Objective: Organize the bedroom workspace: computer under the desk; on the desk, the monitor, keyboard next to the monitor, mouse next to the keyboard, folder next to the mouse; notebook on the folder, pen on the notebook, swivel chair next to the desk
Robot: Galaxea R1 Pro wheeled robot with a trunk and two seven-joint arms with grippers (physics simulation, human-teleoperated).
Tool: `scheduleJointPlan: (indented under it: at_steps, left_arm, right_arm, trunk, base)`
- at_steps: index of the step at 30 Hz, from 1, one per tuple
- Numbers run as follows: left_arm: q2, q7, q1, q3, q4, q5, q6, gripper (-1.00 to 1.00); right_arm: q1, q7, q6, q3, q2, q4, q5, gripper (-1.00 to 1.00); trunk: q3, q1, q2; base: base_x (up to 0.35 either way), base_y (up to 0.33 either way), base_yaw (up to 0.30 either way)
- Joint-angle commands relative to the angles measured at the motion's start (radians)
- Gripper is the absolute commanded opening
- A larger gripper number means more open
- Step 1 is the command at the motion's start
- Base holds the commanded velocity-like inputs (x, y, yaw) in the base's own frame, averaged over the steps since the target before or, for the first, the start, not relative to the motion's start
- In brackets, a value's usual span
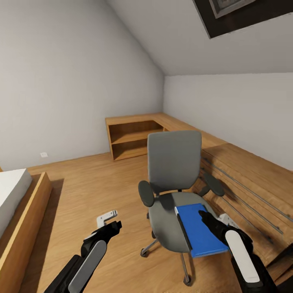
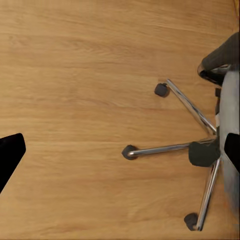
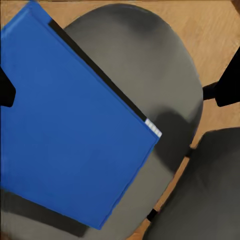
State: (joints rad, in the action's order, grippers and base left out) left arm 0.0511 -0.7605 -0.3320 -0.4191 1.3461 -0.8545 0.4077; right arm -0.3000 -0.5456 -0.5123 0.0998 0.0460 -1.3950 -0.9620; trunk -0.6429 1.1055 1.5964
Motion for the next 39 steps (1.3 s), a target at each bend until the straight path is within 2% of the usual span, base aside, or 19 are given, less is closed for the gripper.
scheduleJointPlan:
  at_steps: [1, 4, 5, 6, 7, 10, 13, 15, 17, 20, 21, 23, 25, 27, 28, 31, 33, 39]
  left_arm:
    - [0.001, -0.008, -0.001, 0.001, 0.010, -0.006, 0.002, 1.00]
    - [0.002, -0.008, -0.001, 0.008, 0.025, -0.006, 0.002, 1.00]
    - [0.004, -0.008, -0.001, 0.016, 0.030, -0.006, 0.002, 1.00]
    - [0.006, -0.008, -0.001, 0.021, 0.032, -0.006, 0.002, 1.00]
    - [0.011, -0.008, -0.001, 0.033, 0.035, -0.007, 0.003, 1.00]
    - [0.019, -0.008, -0.001, 0.045, 0.037, -0.007, 0.003, 1.00]
    - [0.024, -0.008, -0.001, 0.054, 0.039, -0.007, 0.004, 1.00]
    - [0.025, -0.008, -0.001, 0.056, 0.040, -0.008, 0.004, 1.00]
    - [0.026, -0.008, -0.001, 0.057, 0.041, -0.008, 0.004, 1.00]
    - [0.032, -0.008, -0.001, 0.058, 0.055, -0.008, 0.005, 1.00]
    - [0.034, -0.008, -0.001, 0.058, 0.059, -0.008, 0.005, 1.00]
    - [0.049, -0.008, -0.001, 0.058, 0.072, -0.032, 0.006, 1.00]
    - [0.058, -0.008, -0.001, 0.059, 0.081, -0.069, 0.006, 1.00]
    - [0.061, -0.008, 0.002, 0.059, 0.098, -0.075, 0.005, 1.00]
    - [0.069, -0.008, 0.038, 0.059, 0.162, -0.080, 0.005, 1.00]
    - [0.086, -0.008, 0.074, 0.059, 0.223, -0.082, 0.006, 1.00]
    - [0.090, -0.008, 0.080, 0.059, 0.234, -0.083, 0.007, 1.00]
    - [0.101, -0.008, 0.083, 0.060, 0.240, -0.083, 0.008, 1.00]
  right_arm:
    - [0.001, -0.007, -0.003, 0.014, 0.007, 0.008, -0.034, 1.00]
    - [0.003, -0.005, -0.003, 0.040, 0.027, 0.033, -0.082, 1.00]
    - [0.003, -0.002, -0.003, 0.047, 0.037, 0.045, -0.111, 1.00]
    - [0.003, 0.000, -0.003, 0.050, 0.042, 0.051, -0.127, 1.00]
    - [0.004, 0.006, -0.003, 0.054, 0.051, 0.061, -0.160, 1.00]
    - [0.004, 0.020, -0.003, 0.058, 0.065, 0.077, -0.203, 1.00]
    - [0.004, 0.076, -0.006, 0.060, 0.086, 0.118, -0.243, 1.00]
    - [0.004, 0.116, -0.009, 0.060, 0.092, 0.139, -0.250, 1.00]
    - [0.004, 0.216, -0.013, 0.059, 0.100, 0.190, -0.253, 1.00]
    - [0.004, 0.326, -0.015, 0.059, 0.105, 0.255, -0.253, 1.00]
    - [0.004, 0.341, -0.015, 0.060, 0.105, 0.264, -0.253, 1.00]
    - [0.004, 0.383, -0.014, 0.060, 0.107, 0.287, -0.253, 1.00]
    - [0.004, 0.411, -0.014, 0.058, 0.106, 0.300, -0.252, 1.00]
    - [0.004, 0.427, -0.014, 0.056, 0.106, 0.300, -0.249, 1.00]
    - [0.004, 0.456, -0.015, 0.053, 0.105, 0.300, -0.238, 1.00]
    - [0.004, 0.473, -0.020, 0.052, 0.104, 0.299, -0.234, 1.00]
    - [0.004, 0.476, -0.051, 0.052, 0.103, 0.297, -0.234, 1.00]
    - [0.004, 0.478, -0.072, 0.060, 0.100, 0.301, -0.231, 1.00]
  trunk:
    - [-0.001, 0.000, 0.001]
    - [-0.004, 0.004, 0.008]
    - [-0.007, 0.008, 0.015]
    - [-0.010, 0.011, 0.022]
    - [-0.014, 0.015, 0.029]
    - [-0.023, 0.027, 0.050]
    - [-0.032, 0.038, 0.071]
    - [-0.039, 0.046, 0.085]
    - [-0.045, 0.054, 0.099]
    - [-0.054, 0.065, 0.120]
    - [-0.057, 0.069, 0.127]
    - [-0.064, 0.077, 0.141]
    - [-0.070, 0.084, 0.155]
    - [-0.076, 0.092, 0.169]
    - [-0.079, 0.096, 0.176]
    - [-0.089, 0.107, 0.197]
    - [-0.095, 0.115, 0.211]
    - [-0.114, 0.138, 0.253]
  base:
    - [-0.001, 0.000, -0.294]
    - [0.000, 0.000, -0.296]
    - [0.000, 0.000, -0.297]
    - [0.000, 0.000, -0.297]
    - [0.000, 0.000, -0.297]
    - [0.000, 0.000, -0.298]
    - [0.000, 0.000, -0.298]
    - [0.000, 0.000, -0.298]
    - [0.000, 0.000, -0.298]
    - [0.000, 0.000, -0.298]
    - [0.000, 0.000, -0.298]
    - [0.000, 0.000, -0.299]
    - [0.000, 0.000, -0.246]
    - [0.000, 0.000, -0.127]
    - [0.000, 0.000, -0.033]
    - [0.000, 0.000, -0.011]
    - [0.000, 0.000, -0.003]
    - [0.000, 0.000, 0.000]
